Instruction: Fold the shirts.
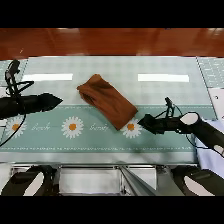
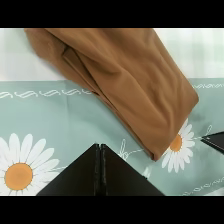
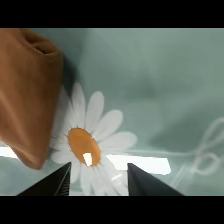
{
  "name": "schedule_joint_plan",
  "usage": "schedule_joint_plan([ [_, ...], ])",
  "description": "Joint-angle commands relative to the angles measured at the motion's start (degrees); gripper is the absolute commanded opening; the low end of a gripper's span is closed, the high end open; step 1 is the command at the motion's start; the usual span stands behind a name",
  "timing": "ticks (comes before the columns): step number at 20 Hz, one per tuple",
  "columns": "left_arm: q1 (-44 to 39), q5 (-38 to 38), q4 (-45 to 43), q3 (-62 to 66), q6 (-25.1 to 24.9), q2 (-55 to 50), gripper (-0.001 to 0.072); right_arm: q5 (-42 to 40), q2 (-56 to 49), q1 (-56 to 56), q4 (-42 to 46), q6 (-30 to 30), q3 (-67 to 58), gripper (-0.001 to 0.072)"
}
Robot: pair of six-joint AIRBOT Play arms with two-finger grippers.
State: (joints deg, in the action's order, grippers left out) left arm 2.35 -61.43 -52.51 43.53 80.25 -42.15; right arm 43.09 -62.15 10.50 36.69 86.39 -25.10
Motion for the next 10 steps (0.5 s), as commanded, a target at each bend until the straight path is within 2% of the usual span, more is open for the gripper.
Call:
schedule_joint_plan([
  [1,-1.07,1.03,0.22,-0.83,0.0,-0.02,0.0016,-0.94,-10.47,2.03,-17.46,-12.44,-2.03,0.0417],
  [3,-1.07,1.01,0.48,-1.88,0.15,-0.02,0.0016,0.28,-15.21,4.11,-20.02,-14.19,-6.01,0.0416],
  [8,-1.07,1.03,0.48,-2.51,0.17,-0.02,0.0016,-0.22,-22.03,8.92,-20.28,-13.31,-16.39,0.0412],
  [10,-1.07,1.03,0.48,-2.51,0.15,-0.02,0.0016,-0.66,-24.35,10.03,-20.28,-12.13,-20.0,0.0367],
])
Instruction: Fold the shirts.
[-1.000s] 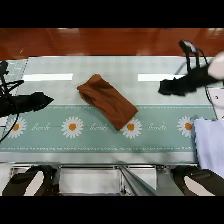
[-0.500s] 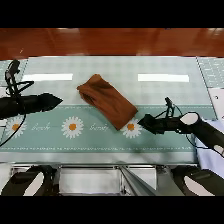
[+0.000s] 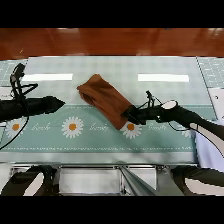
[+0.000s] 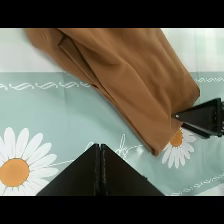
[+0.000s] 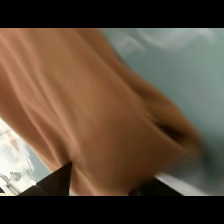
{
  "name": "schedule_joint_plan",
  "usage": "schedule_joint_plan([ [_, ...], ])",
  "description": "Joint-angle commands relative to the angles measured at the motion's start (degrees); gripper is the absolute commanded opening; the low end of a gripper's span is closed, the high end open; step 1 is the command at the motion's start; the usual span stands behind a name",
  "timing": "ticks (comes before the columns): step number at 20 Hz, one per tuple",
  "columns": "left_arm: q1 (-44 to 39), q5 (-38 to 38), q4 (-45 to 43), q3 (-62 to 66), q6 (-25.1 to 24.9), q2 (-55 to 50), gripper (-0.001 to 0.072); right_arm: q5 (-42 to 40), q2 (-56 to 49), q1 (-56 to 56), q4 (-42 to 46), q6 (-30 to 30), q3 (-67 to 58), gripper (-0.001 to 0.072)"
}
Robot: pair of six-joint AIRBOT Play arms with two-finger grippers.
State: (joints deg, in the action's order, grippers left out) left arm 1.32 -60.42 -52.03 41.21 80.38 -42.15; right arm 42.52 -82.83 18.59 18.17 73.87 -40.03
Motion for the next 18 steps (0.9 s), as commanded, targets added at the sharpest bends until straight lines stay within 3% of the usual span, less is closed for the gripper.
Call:
schedule_joint_plan([
  [1,-0.04,0.02,0.0,-0.2,0.02,-0.02,0.0016,-0.13,-4.59,2.38,-1.75,1.07,-6.67,0.0319],
  [2,-0.04,0.02,0.0,-0.2,0.02,-0.02,0.0016,0.57,-5.01,2.64,-1.66,0.37,-8.17,0.0129],
  [3,-0.04,0.02,0.0,-0.2,0.02,-0.02,0.0016,1.16,-4.74,2.67,-2.1,-2.86,-9.73,0.0021],
  [6,-0.04,0.02,0.0,-0.2,0.02,-0.02,0.0016,3.56,-3.28,2.54,2.29,-2.12,-16.33,0.002],
  [12,-0.04,0.0,0.0,-0.2,0.02,-0.02,0.0016,12.2,-2.95,0.96,23.23,11.69,-41.29,0.002],
  [15,-0.04,0.0,0.0,-0.2,0.02,-0.02,0.0016,22.97,-2.95,-4.0,30.12,16.13,-55.58,0.002],
  [18,-0.04,0.0,0.0,-0.2,0.02,-0.02,0.0016,33.18,-2.62,-10.73,30.45,18.08,-65.44,0.002],
])
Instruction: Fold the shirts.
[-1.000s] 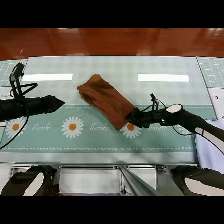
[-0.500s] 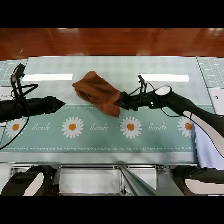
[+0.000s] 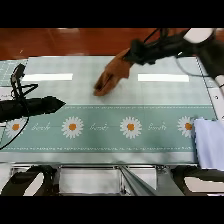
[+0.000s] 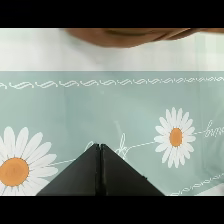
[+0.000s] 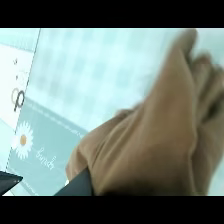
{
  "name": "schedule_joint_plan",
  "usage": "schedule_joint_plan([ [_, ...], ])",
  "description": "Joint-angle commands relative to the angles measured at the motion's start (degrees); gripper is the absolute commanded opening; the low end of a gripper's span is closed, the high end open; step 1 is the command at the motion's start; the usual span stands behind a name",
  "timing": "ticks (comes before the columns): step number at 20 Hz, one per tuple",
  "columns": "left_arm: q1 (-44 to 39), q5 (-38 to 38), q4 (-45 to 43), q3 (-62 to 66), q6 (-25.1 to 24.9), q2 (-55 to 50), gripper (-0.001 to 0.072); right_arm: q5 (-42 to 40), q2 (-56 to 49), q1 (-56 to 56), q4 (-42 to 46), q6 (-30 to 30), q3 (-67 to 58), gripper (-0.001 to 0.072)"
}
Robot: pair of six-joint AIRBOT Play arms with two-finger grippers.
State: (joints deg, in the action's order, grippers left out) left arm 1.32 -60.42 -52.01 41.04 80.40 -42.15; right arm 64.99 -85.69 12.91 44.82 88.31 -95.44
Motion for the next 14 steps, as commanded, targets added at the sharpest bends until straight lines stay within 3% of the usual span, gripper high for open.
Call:
schedule_joint_plan([
  [1,-0.04,-0.02,-0.02,0.0,-0.02,-0.02,0.0016,13.27,0.79,-7.63,3.8,4.37,-11.96,0.002],
  [10,-0.04,-0.11,-0.04,0.0,-0.04,0.0,0.0016,29.44,12.2,-37.24,3.82,5.05,-13.05,0.002],
  [14,-0.04,0.02,-0.04,0.0,-0.26,0.0,0.0016,34.86,13.84,-49.77,3.28,0.31,-13.05,0.0018],
])
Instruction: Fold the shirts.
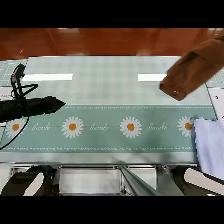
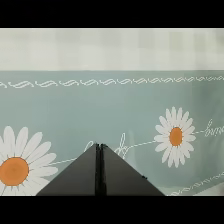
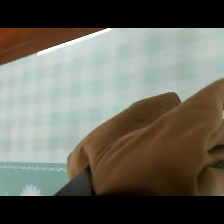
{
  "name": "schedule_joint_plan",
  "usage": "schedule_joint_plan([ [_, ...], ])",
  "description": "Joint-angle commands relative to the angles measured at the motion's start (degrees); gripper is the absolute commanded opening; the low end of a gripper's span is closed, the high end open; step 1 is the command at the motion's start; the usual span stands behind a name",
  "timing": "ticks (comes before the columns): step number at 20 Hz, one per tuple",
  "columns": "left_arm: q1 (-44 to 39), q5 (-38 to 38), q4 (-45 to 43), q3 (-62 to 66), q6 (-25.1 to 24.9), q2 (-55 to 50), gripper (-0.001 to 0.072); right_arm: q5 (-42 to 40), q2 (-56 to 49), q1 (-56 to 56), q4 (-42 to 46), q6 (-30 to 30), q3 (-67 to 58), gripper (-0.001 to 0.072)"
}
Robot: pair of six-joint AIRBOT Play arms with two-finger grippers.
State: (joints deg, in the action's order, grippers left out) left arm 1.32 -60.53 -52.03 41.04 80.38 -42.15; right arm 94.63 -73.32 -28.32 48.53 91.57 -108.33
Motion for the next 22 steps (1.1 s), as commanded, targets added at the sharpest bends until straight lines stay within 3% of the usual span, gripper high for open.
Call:
schedule_joint_plan([
  [1,-0.04,0.15,-0.02,0.0,-0.22,0.0,0.0016,6.1,1.4,-11.08,-0.55,-4.48,-0.13,0.0018],
  [5,-0.02,0.24,-0.02,0.0,-0.22,-0.02,0.0016,7.26,0.33,-19.82,-1.68,-6.47,0.04,0.0018],
  [10,-0.04,1.75,-0.02,0.0,-0.2,-0.02,0.0016,11.76,0.37,-26.97,2.84,-6.75,4.48,0.0019],
  [17,-0.02,9.09,-0.07,0.0,-0.22,-0.02,0.0016,11.76,17.62,-40.79,14.97,-8.24,33.57,0.0019],
  [22,-0.02,20.33,-0.04,0.0,-0.22,-1.49,0.0016,11.76,30.14,-42.27,40.72,-2.49,48.22,0.002],
])
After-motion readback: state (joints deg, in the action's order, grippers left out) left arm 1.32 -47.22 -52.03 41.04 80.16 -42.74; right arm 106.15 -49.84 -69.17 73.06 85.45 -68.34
